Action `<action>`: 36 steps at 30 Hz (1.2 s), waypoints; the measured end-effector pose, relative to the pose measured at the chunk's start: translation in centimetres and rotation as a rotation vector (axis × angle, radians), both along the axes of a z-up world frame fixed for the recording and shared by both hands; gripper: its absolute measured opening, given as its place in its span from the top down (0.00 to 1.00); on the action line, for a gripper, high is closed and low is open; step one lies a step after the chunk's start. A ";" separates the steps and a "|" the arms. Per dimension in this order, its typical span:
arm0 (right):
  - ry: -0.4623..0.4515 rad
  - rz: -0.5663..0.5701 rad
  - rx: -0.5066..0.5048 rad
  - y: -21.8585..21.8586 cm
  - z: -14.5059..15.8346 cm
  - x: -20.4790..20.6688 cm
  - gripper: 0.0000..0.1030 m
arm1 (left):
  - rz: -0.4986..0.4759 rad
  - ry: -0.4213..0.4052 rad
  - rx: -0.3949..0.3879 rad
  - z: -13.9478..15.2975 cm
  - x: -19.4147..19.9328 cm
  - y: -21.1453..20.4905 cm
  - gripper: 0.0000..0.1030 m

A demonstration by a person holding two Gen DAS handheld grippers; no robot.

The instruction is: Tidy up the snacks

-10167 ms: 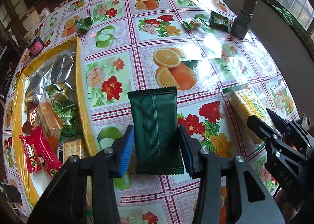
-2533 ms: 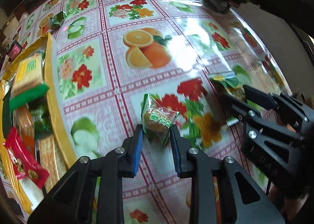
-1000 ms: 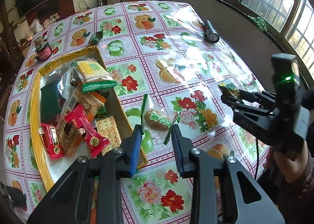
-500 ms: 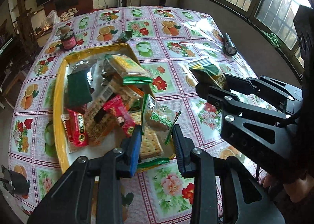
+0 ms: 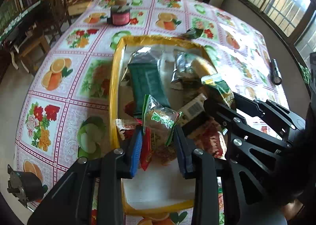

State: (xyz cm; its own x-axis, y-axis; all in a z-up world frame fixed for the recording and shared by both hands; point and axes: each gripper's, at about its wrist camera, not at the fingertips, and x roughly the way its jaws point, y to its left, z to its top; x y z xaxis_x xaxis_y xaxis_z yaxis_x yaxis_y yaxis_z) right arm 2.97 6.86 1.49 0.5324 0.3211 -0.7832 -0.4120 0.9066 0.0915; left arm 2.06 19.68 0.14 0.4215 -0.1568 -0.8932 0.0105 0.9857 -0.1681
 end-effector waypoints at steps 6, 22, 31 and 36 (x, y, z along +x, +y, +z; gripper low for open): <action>0.041 0.004 -0.004 0.7 -0.8 1.5 0.63 | 0.020 0.077 -0.051 -1.4 1.5 1.1 0.65; -0.049 -0.052 0.130 -2.2 3.6 -1.5 0.33 | 0.041 -0.008 0.016 0.9 -0.5 0.2 0.35; -0.207 -0.112 0.081 -3.3 5.5 -5.8 0.23 | 0.190 -0.221 0.158 3.3 -4.6 -0.5 0.22; -0.208 -0.065 0.014 -2.8 4.8 -6.9 0.23 | 0.272 -0.245 0.171 3.2 -6.5 0.2 0.17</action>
